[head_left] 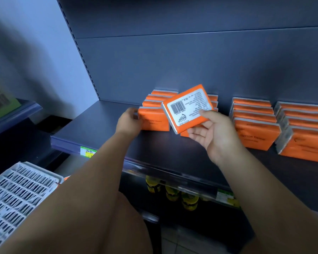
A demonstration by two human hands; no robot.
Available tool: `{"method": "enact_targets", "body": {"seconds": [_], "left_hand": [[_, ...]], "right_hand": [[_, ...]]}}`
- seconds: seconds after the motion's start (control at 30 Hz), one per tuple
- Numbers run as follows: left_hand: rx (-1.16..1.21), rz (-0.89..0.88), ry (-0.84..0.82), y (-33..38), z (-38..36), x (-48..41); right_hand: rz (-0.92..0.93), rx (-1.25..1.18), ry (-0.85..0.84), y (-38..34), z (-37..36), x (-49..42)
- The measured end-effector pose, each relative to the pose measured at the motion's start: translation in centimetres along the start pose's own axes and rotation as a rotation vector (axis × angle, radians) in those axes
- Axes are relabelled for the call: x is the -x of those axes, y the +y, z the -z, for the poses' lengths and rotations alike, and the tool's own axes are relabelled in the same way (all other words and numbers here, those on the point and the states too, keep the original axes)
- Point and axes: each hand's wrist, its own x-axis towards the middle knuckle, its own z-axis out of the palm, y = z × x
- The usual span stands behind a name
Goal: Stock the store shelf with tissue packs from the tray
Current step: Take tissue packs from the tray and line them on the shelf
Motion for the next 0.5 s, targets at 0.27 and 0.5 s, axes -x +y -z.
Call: {"method": "enact_targets", "body": {"seconds": [0.27, 0.5], "left_hand": [[-0.021, 0.111, 0.099, 1.6, 0.2, 0.1], [0.261, 0.322, -0.235, 7.0, 2.0, 5.2]], "right_hand": [[0.104, 0.136, -0.050, -0.4, 0.8, -0.4], [0.154, 0.213, -0.110, 0.1, 0.8, -0.4]]}}
